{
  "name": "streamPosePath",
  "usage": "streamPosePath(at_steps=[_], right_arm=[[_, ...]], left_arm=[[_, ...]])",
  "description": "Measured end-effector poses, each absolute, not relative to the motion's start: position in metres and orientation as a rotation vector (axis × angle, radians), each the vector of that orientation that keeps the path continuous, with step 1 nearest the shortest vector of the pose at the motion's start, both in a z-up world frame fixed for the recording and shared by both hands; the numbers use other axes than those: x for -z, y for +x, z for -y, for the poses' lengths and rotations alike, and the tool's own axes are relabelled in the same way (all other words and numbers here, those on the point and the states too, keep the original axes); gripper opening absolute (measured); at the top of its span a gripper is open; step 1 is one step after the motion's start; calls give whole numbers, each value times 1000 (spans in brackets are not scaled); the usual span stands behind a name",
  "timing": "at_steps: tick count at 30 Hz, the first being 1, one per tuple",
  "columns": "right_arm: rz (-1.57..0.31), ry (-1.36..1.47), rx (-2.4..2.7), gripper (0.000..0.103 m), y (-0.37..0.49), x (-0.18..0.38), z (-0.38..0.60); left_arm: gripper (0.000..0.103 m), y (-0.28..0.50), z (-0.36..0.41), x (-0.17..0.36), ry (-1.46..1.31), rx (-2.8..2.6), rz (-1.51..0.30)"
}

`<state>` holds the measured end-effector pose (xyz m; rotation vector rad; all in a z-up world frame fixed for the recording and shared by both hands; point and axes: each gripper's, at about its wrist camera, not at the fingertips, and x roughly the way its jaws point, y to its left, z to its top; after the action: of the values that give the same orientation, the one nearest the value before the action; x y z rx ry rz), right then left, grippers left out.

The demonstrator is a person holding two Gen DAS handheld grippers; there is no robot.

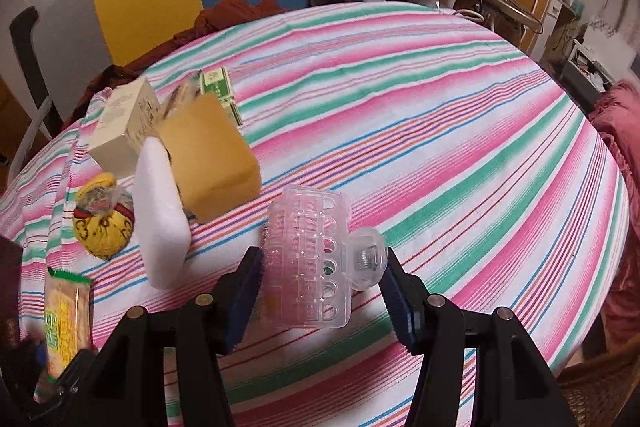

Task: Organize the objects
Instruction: 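Grasp the WEIDAN cracker pack with the left tool while the right tool holds the roller, then carry the cracker pack and roller over the gold tray and release both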

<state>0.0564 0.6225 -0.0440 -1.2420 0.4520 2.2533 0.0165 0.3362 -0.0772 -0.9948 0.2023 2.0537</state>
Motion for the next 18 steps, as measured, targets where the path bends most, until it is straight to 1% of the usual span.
streamPosePath(at_steps=[6,11,18], right_arm=[[-447,-1197,-2301,58,55,37,-618],[-425,-1161,-2357,58,54,29,-610],[-393,-1138,-2431,58,50,22,-599]], left_arm=[[44,25,-324,75,-1004,-2055,-178],[44,32,-302,72,-1053,-2003,-67],[44,45,-269,68,-1063,-1976,1]])
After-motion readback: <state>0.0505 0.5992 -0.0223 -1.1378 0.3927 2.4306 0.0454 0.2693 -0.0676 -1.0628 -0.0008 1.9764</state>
